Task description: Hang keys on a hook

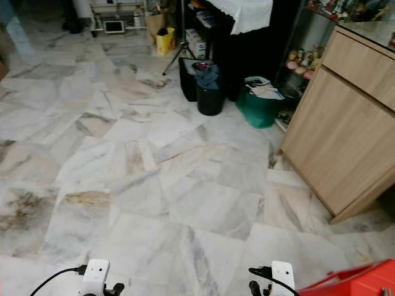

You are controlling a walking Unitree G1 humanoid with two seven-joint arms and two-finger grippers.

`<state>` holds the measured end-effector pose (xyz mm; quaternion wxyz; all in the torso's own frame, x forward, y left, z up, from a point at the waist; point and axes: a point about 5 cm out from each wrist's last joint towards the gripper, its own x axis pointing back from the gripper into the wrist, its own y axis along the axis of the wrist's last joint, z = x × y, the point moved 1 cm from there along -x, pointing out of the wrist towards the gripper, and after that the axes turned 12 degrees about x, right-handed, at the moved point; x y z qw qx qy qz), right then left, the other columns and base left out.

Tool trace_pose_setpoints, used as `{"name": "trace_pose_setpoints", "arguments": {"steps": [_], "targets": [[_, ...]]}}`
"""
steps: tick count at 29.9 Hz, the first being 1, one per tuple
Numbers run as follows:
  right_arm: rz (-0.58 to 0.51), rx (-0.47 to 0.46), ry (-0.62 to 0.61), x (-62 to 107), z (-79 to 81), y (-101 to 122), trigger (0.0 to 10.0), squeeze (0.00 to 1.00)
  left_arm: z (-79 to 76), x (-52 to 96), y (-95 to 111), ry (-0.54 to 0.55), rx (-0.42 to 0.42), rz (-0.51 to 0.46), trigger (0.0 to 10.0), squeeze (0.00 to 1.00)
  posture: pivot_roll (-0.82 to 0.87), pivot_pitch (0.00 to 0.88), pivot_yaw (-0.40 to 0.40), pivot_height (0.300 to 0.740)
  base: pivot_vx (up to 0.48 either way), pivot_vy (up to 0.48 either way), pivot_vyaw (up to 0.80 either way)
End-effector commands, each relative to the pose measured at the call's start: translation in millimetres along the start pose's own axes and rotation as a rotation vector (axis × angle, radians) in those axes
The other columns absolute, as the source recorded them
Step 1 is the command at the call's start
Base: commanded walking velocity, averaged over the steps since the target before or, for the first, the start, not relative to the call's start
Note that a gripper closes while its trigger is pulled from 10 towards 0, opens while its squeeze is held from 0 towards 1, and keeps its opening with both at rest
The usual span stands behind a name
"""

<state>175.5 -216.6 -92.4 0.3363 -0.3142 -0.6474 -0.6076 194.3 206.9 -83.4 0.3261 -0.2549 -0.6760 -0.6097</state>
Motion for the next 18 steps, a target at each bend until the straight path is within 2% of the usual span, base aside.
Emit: {"name": "trace_pose_setpoints", "arguments": {"steps": [1, 8, 12, 14, 18], "targets": [[0.017, -0.005, -0.001, 1.4, -0.6, -6.4, 10.0, 0.00, 0.9, 1.0, -5.1, 0.004, -0.009, 0.021, 10.0, 0.00, 0.02, 0.049, -0.032, 0.740, 0.000, 0.000, -0.77], [0.017, -0.004, -0.002, 1.1, -0.3, -5.7, 10.0, 0.00, 0.7, 0.4, -2.4, 0.003, -0.031, 0.012, 10.0, 0.00, 0.02, 0.049, -0.033, 0.740, 0.000, 0.000, -0.77], [0.017, -0.011, -0.005, 0.9, 0.2, -5.6, 10.0, 0.00, 1.4, 1.0, -3.9, 0.006, -0.027, 0.012, 10.0, 0.00, 0.02, 0.052, -0.031, 0.740, 0.000, -0.296, -0.77], [0.019, -0.013, -0.007, 1.3, -0.5, -6.6, 10.0, 0.00, 2.1, 1.5, -5.2, 0.013, -0.005, 0.011, 10.0, 0.00, 0.02, 0.057, -0.031, 0.740, 0.000, 0.000, -0.77], [0.026, -0.015, -0.009, 1.6, -0.6, -8.4, 10.0, 0.00, 2.2, 2.0, -6.6, 0.010, -0.017, 0.013, 10.0, 0.00, 0.02, 0.065, -0.039, 0.740, 0.000, 0.000, -0.77]]}}
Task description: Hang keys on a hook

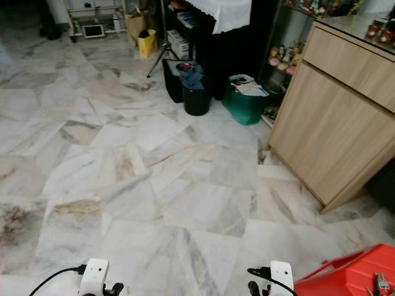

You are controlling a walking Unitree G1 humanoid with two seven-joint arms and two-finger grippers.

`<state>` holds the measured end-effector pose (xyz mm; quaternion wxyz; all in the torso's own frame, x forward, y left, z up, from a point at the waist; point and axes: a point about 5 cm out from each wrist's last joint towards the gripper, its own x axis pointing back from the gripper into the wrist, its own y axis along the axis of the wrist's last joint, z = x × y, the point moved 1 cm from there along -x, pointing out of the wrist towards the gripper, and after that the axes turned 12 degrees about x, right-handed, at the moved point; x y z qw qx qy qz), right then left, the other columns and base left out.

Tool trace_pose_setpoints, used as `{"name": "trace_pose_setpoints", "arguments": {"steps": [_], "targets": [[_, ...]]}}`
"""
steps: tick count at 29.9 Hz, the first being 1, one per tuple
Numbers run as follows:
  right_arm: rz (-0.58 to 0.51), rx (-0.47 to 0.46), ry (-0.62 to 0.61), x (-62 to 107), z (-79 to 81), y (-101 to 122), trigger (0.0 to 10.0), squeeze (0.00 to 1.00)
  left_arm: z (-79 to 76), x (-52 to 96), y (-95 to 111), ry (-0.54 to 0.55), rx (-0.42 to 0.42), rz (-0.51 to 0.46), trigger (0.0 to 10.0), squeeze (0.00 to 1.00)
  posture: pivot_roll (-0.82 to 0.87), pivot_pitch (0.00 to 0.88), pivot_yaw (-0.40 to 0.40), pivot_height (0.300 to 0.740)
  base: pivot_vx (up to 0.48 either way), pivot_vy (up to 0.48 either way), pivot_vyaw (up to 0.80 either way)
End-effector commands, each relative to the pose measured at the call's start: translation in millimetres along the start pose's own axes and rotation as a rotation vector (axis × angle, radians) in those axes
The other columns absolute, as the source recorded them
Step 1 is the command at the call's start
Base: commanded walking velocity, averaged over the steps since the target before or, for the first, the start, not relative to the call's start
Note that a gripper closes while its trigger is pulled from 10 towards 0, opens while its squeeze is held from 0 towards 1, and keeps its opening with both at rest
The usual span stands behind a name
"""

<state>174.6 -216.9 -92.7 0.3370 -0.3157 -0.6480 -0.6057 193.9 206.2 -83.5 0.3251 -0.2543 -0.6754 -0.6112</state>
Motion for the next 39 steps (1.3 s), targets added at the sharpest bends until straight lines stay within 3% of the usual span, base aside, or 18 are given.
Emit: {"name": "trace_pose_setpoints", "arguments": {"steps": [1, 12, 19, 21, 26, 36, 39], "targets": [[0.026, -0.023, -0.009, 2.0, -1.5, -9.2, 10.0, 0.00, 2.9, 2.3, -7.3, 0.012, -0.011, 0.015, 10.0, 0.00, 0.02, 0.061, -0.044, 0.740, 0.000, 0.000, -0.77], [0.018, -0.034, -0.041, 6.6, -23.5, -8.1, 10.0, 0.00, -2.7, 0.9, -7.1, 0.011, -0.012, 0.023, 10.0, 0.00, 0.01, 0.046, -0.063, 0.740, 0.000, -0.125, -0.77], [0.002, -0.028, -0.027, 3.0, -15.9, 0.0, 10.0, 0.00, 0.6, -0.1, -1.4, 0.017, -0.008, 0.010, 10.0, 0.00, 0.02, 0.011, -0.047, 0.740, 0.000, 0.000, -0.77], [-0.008, -0.030, -0.011, -1.7, 0.0, 6.5, 10.0, 0.00, 2.6, 0.2, -1.6, 0.019, -0.014, 0.013, 10.0, 0.00, 0.01, 0.003, -0.033, 0.740, 0.000, 0.000, -0.77], [-0.011, -0.053, -0.009, -3.9, 9.4, 8.5, 10.0, 0.00, 3.4, -0.3, 0.1, 0.012, -0.028, 0.018, 10.0, 0.00, 0.00, 0.000, -0.016, 0.740, 0.000, 0.000, -0.77], [-0.002, -0.072, -0.015, -2.7, 9.8, 2.4, 10.0, 0.00, -1.8, -3.6, 11.1, -0.002, -0.032, -0.005, 10.0, 0.00, 0.01, 0.006, -0.011, 0.740, 0.000, 0.000, -0.77], [0.002, -0.077, -0.017, -1.7, 8.7, -1.3, 10.0, 0.00, -4.1, -3.4, 8.3, -0.013, -0.071, 0.010, 10.0, 0.00, 0.01, 0.001, -0.007, 0.740, 0.000, -0.160, -0.77]]}}
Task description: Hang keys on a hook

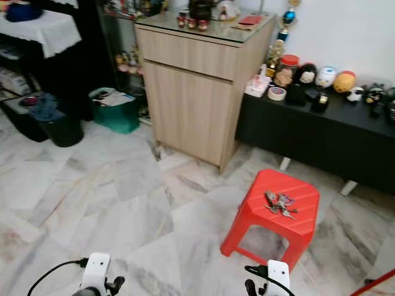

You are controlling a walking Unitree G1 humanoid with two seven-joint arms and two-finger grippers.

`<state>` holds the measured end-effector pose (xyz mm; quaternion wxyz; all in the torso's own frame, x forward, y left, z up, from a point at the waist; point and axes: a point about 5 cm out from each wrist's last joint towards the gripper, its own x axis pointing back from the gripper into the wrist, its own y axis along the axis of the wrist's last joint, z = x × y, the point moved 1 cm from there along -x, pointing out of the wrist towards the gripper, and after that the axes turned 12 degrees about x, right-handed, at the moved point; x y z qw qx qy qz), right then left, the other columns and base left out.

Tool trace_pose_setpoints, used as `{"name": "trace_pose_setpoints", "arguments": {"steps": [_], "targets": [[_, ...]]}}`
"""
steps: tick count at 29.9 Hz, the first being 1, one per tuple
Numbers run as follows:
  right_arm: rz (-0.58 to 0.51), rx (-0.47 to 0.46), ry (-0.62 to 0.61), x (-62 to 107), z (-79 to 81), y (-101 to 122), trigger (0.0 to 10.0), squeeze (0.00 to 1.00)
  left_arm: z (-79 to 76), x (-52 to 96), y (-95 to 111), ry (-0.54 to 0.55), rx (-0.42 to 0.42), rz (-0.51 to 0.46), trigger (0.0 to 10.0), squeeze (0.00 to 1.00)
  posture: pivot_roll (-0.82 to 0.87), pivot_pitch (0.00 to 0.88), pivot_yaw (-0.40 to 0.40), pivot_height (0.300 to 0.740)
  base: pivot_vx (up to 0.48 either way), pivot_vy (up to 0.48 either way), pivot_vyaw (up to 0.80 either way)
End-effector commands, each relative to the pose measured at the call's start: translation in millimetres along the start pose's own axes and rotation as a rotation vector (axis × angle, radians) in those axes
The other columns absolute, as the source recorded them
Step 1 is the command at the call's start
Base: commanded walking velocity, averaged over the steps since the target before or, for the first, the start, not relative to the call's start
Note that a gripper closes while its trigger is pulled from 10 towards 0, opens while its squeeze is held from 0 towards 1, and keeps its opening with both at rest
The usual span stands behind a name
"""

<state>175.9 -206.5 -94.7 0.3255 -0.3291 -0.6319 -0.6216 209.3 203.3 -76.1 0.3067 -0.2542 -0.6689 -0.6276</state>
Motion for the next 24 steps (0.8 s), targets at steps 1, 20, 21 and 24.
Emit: {"name": "trace_pose_setpoints", "arguments": {"steps": [1, 20, 21, 24], "targets": [[-0.001, -0.021, -0.007, 0.8, -1.9, -2.2, 10.0, 0.00, 0.7, 1.4, -8.1, -0.002, -0.030, 0.042, 10.0, 0.00, 0.01, 0.001, -0.007, 0.740, 0.000, -0.480, -0.77], [-0.002, -0.041, -0.008, 0.8, 1.7, -4.5, 10.0, 0.00, 9.8, 4.3, -15.3, 0.020, -0.009, 0.067, 10.0, 0.00, 0.01, 0.022, 0.007, 0.740, 0.000, -0.076, -0.77], [-0.009, -0.043, -0.007, 0.4, 1.7, -2.3, 10.0, 0.00, 10.1, 4.7, -16.6, 0.020, -0.011, 0.070, 10.0, 0.00, 0.01, 0.025, 0.008, 0.740, 0.000, 0.000, -0.77], [-0.021, -0.043, -0.011, -0.2, -0.5, 2.5, 10.0, 0.00, 10.2, 5.0, -17.2, 0.021, -0.003, 0.067, 10.0, 0.00, 0.01, 0.026, 0.006, 0.740, 0.000, 0.000, -0.77]]}}
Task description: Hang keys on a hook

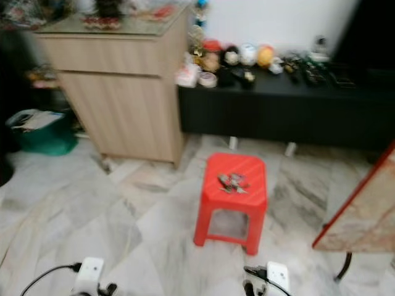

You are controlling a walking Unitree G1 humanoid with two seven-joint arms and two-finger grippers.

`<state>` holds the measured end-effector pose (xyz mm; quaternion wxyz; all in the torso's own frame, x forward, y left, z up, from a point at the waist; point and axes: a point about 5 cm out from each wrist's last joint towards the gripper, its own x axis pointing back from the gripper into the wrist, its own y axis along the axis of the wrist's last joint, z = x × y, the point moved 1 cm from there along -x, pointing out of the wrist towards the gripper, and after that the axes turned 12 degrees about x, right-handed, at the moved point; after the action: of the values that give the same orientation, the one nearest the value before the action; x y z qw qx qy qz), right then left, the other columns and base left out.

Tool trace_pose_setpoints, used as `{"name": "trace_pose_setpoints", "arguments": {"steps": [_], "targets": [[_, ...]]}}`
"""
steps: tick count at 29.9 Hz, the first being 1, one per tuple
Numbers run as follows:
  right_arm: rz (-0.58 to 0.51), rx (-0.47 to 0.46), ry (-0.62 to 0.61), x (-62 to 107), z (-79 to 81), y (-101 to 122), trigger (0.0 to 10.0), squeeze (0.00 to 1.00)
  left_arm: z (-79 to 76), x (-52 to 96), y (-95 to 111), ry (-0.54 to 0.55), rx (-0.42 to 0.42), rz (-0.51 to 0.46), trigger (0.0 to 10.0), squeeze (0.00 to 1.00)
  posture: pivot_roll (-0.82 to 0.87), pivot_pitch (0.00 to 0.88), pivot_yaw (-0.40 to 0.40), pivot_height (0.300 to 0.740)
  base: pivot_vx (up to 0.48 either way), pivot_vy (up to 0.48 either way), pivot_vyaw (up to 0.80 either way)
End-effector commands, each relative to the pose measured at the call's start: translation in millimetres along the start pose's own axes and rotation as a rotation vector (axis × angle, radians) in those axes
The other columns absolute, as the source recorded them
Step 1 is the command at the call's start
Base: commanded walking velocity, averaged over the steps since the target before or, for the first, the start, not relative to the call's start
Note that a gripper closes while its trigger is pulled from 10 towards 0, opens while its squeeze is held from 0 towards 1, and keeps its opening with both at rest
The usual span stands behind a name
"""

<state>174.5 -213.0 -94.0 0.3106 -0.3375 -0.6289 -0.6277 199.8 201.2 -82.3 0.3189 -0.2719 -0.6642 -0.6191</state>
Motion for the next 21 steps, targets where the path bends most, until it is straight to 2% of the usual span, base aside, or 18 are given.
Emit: {"name": "trace_pose_setpoints", "arguments": {"steps": [1, 10, 21], "targets": [[-0.012, -0.016, 0.012, -1.5, 5.8, 3.9, 10.0, 0.00, 11.3, 2.8, -5.9, 0.029, 0.002, 0.019, 10.0, 0.00, 0.01, 0.026, 0.006, 0.740, 0.000, 0.000, -0.77], [-0.023, -0.029, 0.004, -1.8, 5.0, 6.2, 10.0, 0.00, 10.1, 1.8, -1.4, 0.023, 0.011, 0.001, 10.0, 0.00, 0.00, 0.028, 0.010, 0.740, 0.000, 0.000, -0.77], [-0.051, -0.051, -0.014, -2.1, 6.0, 9.5, 10.0, 0.00, 10.0, 1.6, -0.9, 0.024, 0.063, -0.003, 10.0, 0.00, 0.00, 0.029, 0.012, 0.740, 0.000, 0.000, 0.00]]}}
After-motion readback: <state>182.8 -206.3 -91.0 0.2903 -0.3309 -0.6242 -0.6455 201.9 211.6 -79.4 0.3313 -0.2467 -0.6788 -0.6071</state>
